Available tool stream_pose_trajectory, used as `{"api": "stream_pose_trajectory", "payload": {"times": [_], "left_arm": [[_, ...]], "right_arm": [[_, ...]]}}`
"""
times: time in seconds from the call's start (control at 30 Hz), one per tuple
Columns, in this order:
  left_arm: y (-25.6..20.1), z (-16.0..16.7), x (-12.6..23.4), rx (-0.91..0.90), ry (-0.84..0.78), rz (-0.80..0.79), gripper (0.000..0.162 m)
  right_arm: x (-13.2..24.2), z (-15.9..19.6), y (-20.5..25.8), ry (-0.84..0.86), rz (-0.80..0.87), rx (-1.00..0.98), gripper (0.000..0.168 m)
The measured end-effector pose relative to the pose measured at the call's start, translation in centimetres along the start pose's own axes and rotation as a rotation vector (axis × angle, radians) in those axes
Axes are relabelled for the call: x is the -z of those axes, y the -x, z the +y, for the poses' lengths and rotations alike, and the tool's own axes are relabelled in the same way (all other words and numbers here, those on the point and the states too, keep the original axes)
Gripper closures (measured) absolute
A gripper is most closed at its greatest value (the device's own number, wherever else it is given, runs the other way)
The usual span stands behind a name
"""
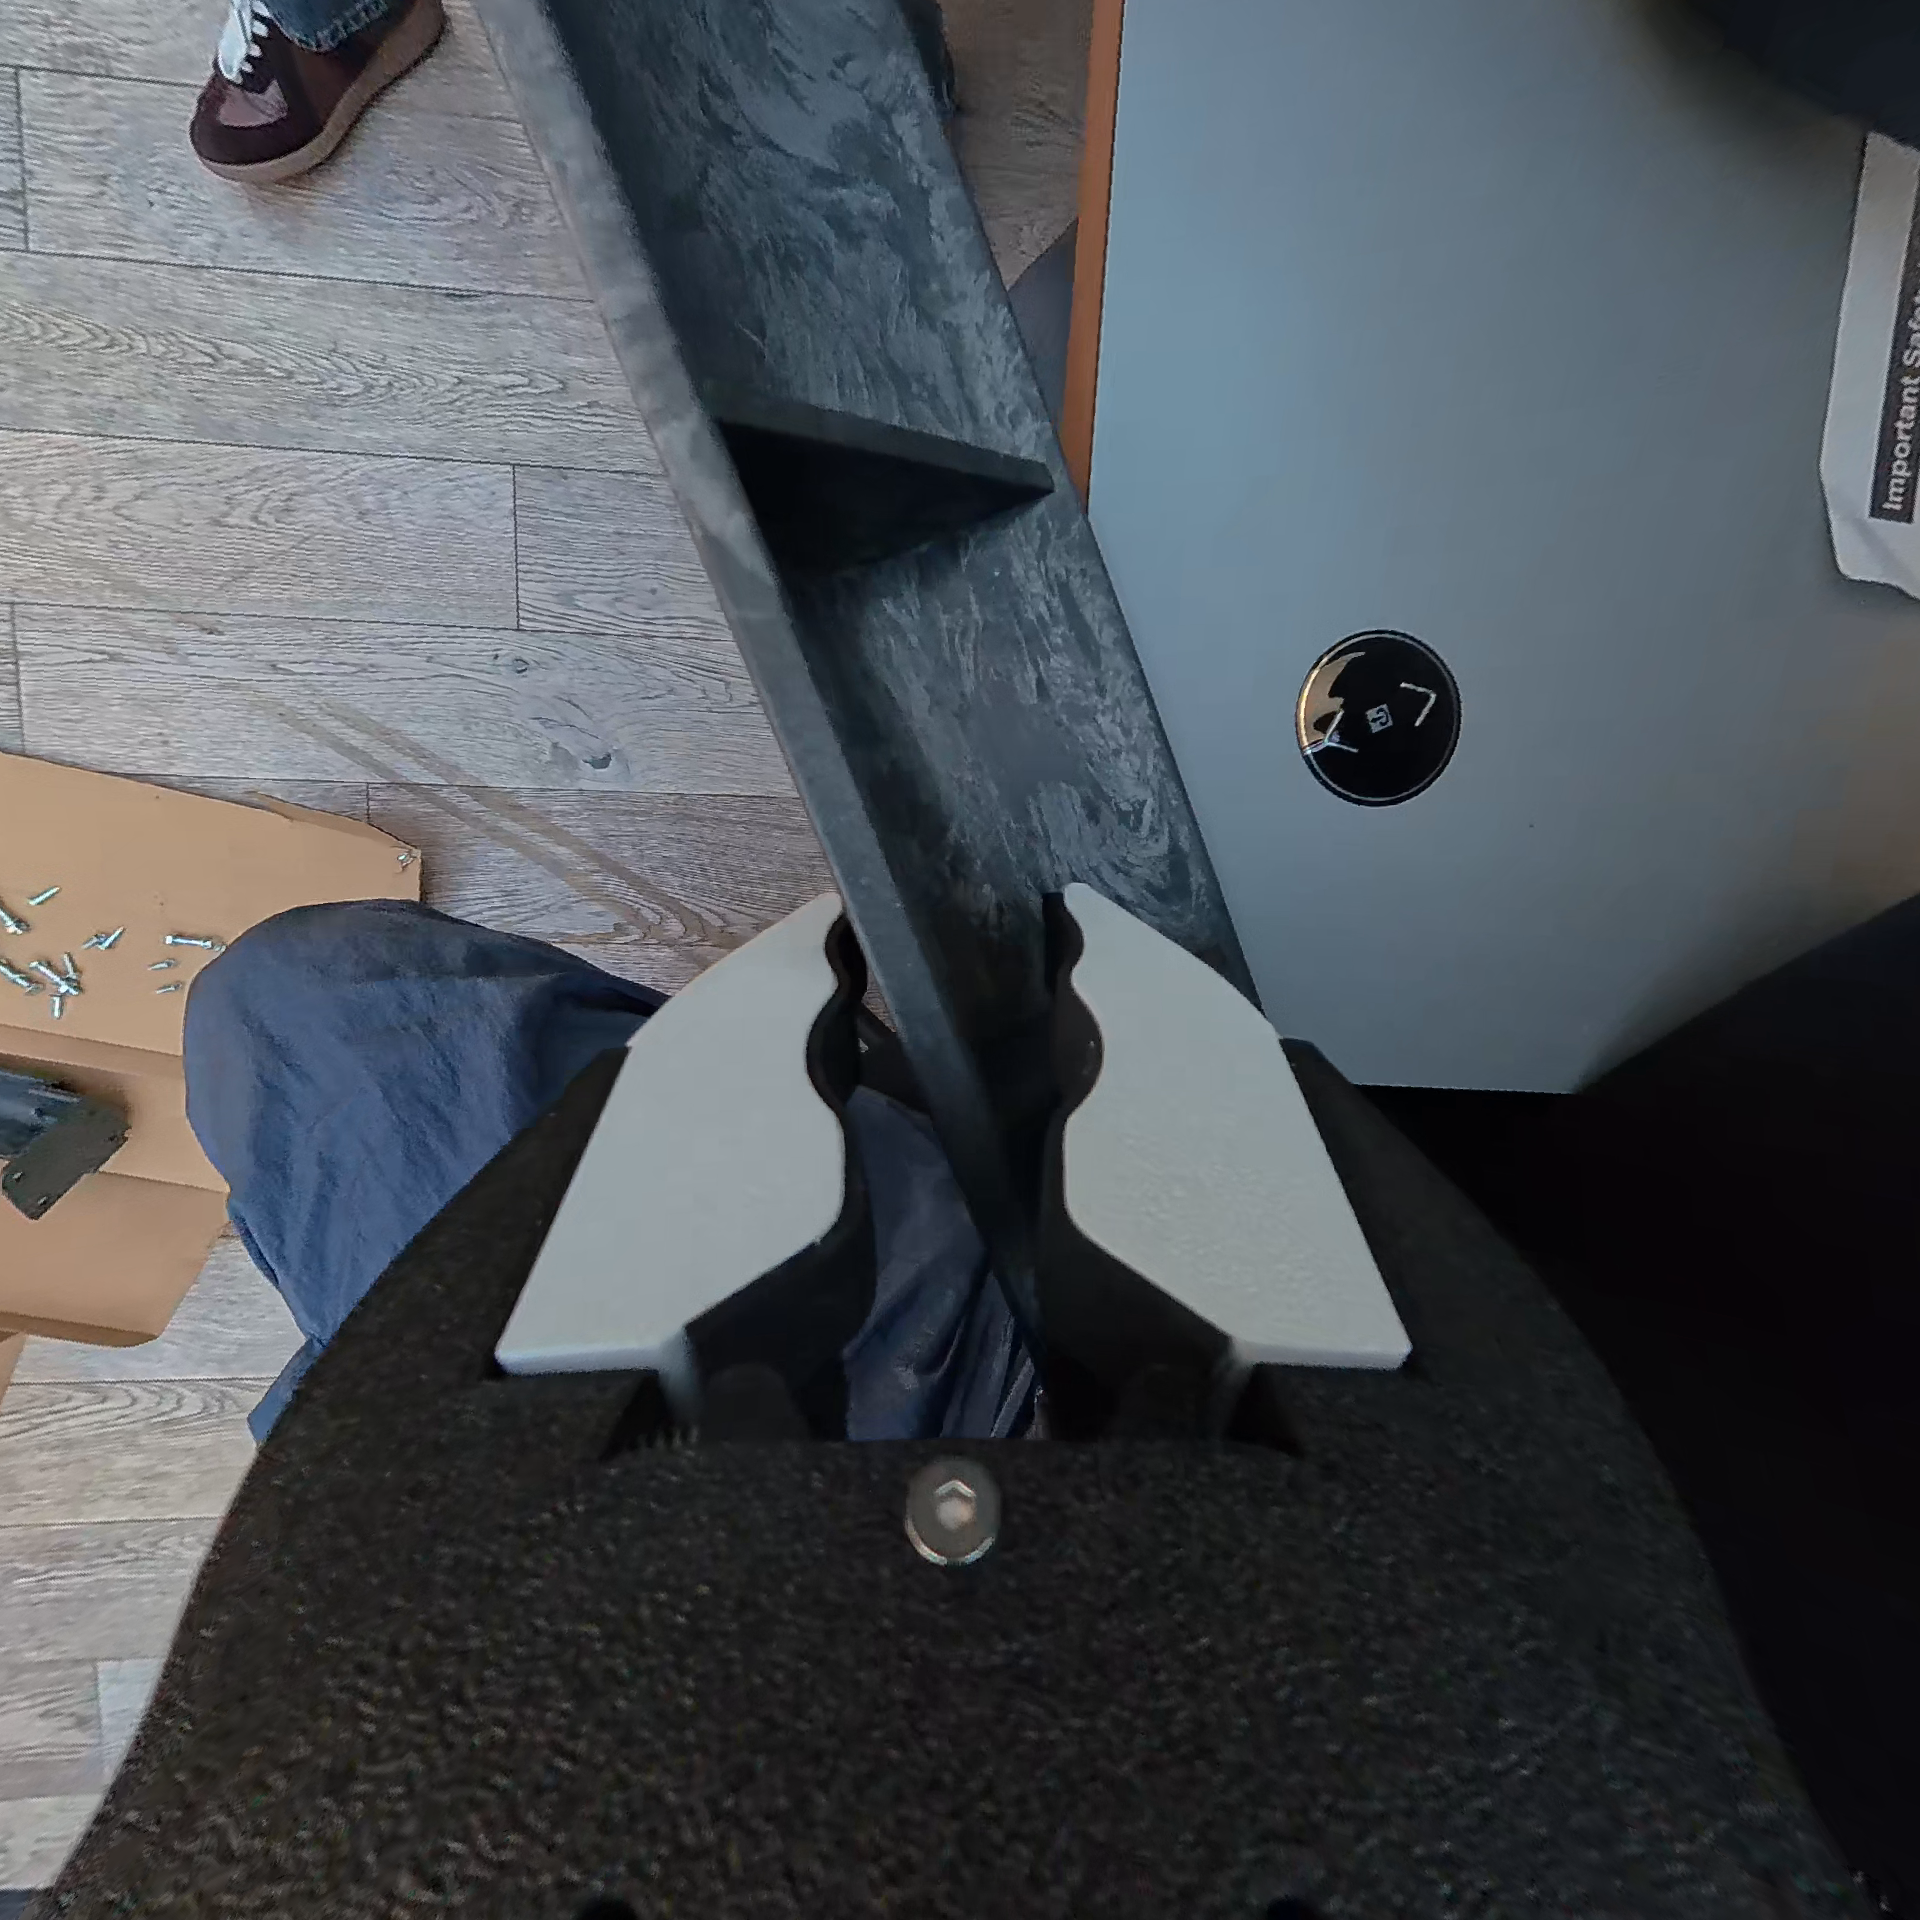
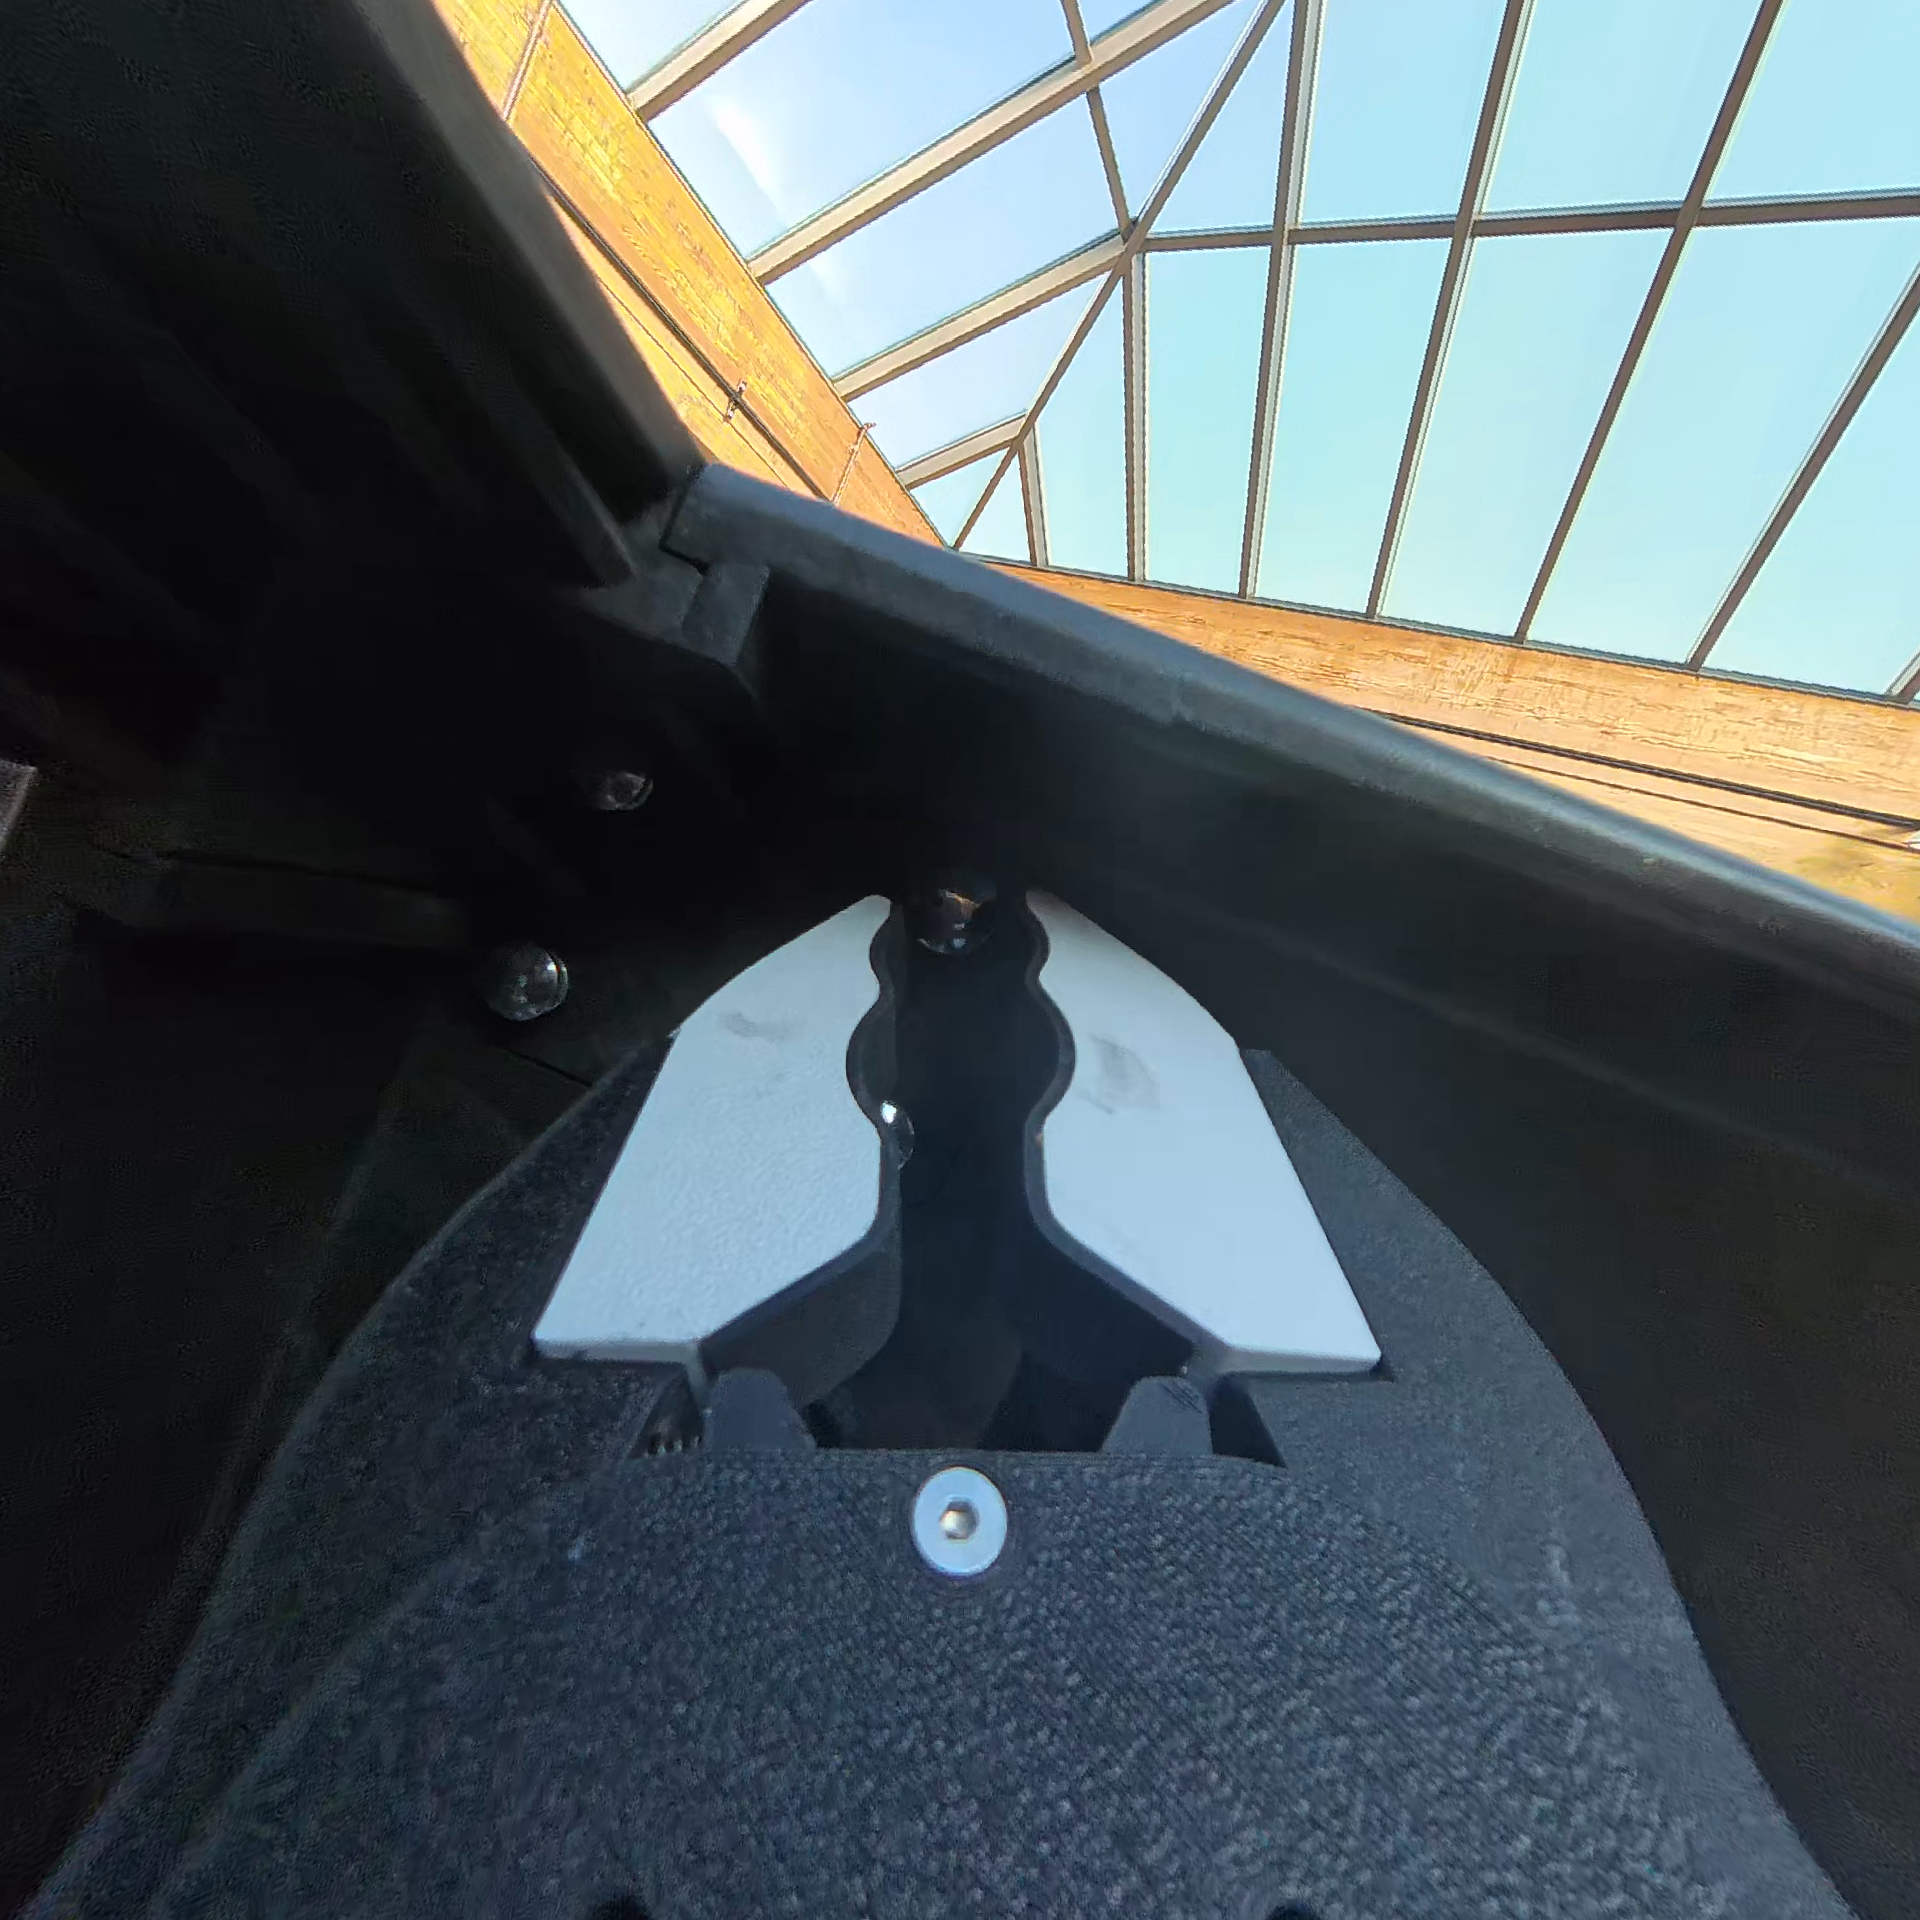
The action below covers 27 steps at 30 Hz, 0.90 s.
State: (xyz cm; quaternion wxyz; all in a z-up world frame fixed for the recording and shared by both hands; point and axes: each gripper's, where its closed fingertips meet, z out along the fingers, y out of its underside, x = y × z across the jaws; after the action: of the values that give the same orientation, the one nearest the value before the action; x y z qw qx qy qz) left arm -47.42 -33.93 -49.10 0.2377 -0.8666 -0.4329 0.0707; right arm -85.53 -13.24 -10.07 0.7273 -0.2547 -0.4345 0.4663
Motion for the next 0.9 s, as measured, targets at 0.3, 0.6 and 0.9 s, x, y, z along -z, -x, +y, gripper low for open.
{"api": "stream_pose_trajectory", "payload": {"times": [0.3, 0.6, 0.9], "left_arm": [[0.0, 0.0, -0.1, -0.022, -0.004, -0.04, 0.126], [0.0, 0.1, -0.1, -0.048, -0.001, -0.069, 0.124], [-0.1, 0.1, -0.1, -0.046, -0.009, -0.065, 0.124]], "right_arm": [[-0.6, 0.6, -0.2, 0.0, 0.033, -0.018, 0.152], [-0.9, 1.3, -0.2, 0.05, 0.101, 0.031, 0.153], [-0.7, 1.4, 0.3, 0.058, 0.076, 0.001, 0.147]]}}
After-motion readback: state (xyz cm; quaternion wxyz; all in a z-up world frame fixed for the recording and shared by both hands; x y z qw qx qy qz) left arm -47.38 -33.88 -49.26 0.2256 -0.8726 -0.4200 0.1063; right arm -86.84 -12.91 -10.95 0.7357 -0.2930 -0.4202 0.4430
